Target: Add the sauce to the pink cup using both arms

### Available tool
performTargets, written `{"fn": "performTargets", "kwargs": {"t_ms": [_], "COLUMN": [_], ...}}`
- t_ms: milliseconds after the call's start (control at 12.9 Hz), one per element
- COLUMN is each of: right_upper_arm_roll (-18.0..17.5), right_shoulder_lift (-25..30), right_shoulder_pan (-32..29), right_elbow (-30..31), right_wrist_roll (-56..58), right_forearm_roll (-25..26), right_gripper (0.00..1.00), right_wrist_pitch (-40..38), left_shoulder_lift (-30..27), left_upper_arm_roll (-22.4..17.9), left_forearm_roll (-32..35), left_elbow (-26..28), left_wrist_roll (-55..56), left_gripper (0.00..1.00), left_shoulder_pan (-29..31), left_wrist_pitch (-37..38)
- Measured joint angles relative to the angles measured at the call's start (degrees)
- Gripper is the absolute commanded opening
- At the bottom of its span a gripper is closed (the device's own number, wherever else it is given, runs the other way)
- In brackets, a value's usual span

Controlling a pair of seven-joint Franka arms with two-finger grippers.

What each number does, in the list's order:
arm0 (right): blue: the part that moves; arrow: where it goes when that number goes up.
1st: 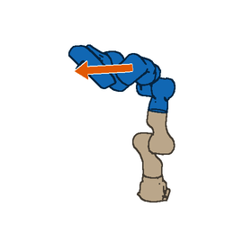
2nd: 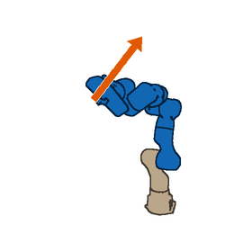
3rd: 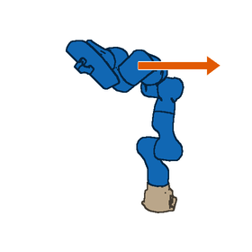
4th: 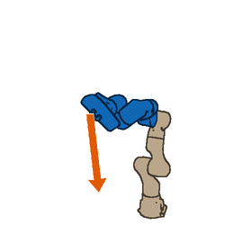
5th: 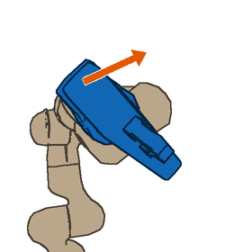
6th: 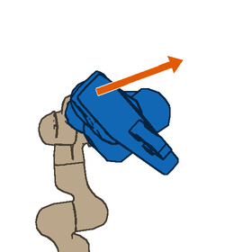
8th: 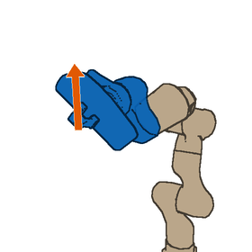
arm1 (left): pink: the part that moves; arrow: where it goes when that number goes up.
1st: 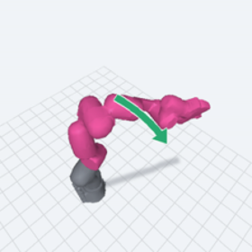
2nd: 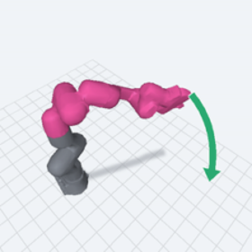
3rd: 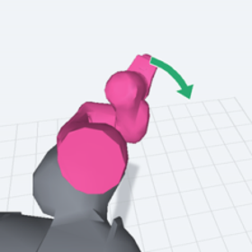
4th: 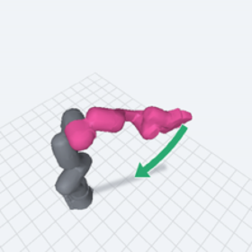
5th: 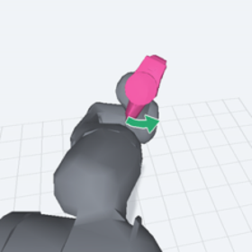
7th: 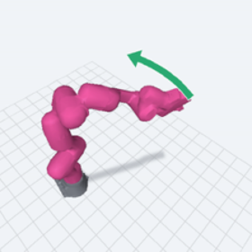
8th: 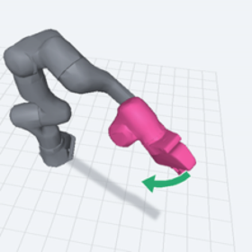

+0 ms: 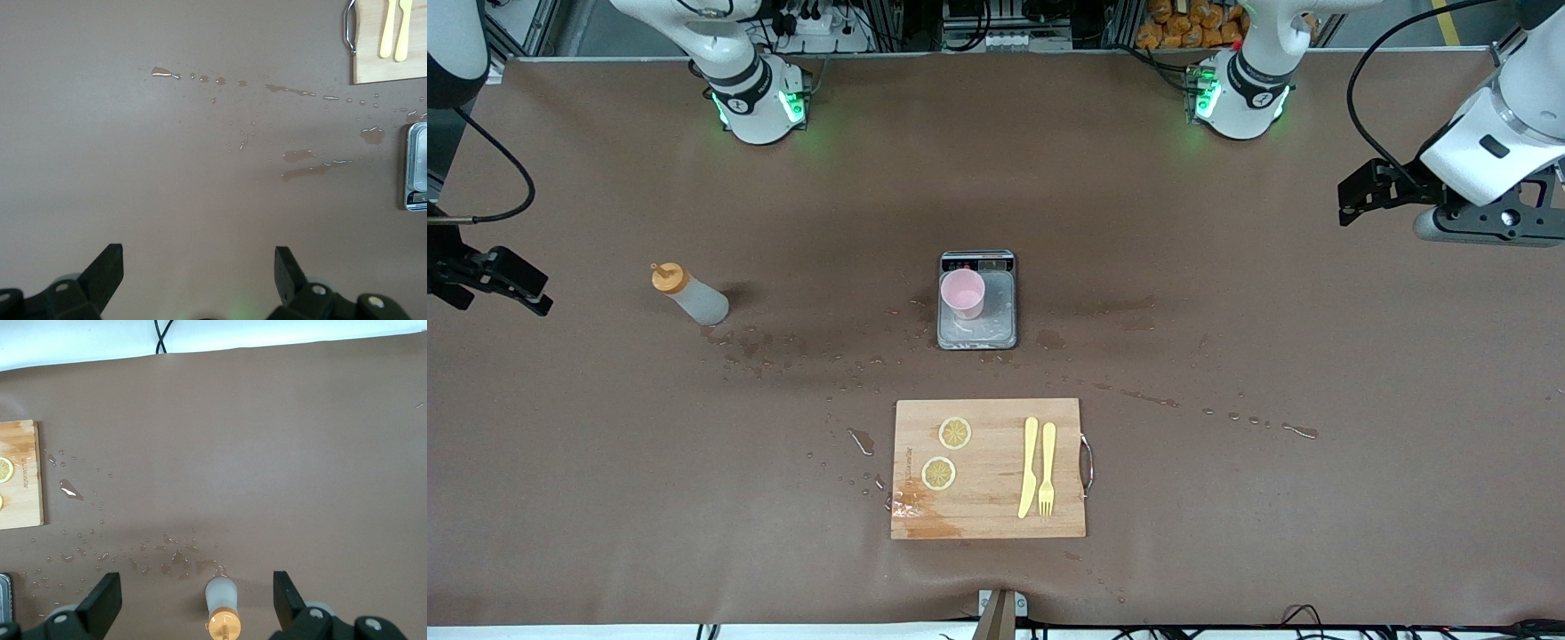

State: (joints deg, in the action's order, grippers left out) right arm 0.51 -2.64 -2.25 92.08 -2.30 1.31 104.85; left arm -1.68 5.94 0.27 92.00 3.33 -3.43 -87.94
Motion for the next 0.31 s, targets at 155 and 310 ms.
{"fn": "performTargets", "kwargs": {"t_ms": [155, 310], "right_upper_arm_roll": [0.0, 0.0], "right_shoulder_lift": [0.0, 0.0], "right_shoulder_pan": [0.0, 0.0], "right_elbow": [-0.4, -0.9], "right_wrist_roll": [0.0, 0.0], "right_forearm_roll": [0.2, 0.2], "right_gripper": [1.0, 1.0], "right_wrist_pitch": [0.0, 0.0], "left_shoulder_lift": [0.0, 0.0], "left_upper_arm_roll": [0.0, 0.0], "left_forearm_roll": [0.0, 0.0], "left_elbow": [0.0, 0.0], "left_wrist_roll": [0.0, 0.0], "left_gripper": [1.0, 1.0], "left_shoulder_pan": [0.0, 0.0], "left_wrist_pitch": [0.0, 0.0]}}
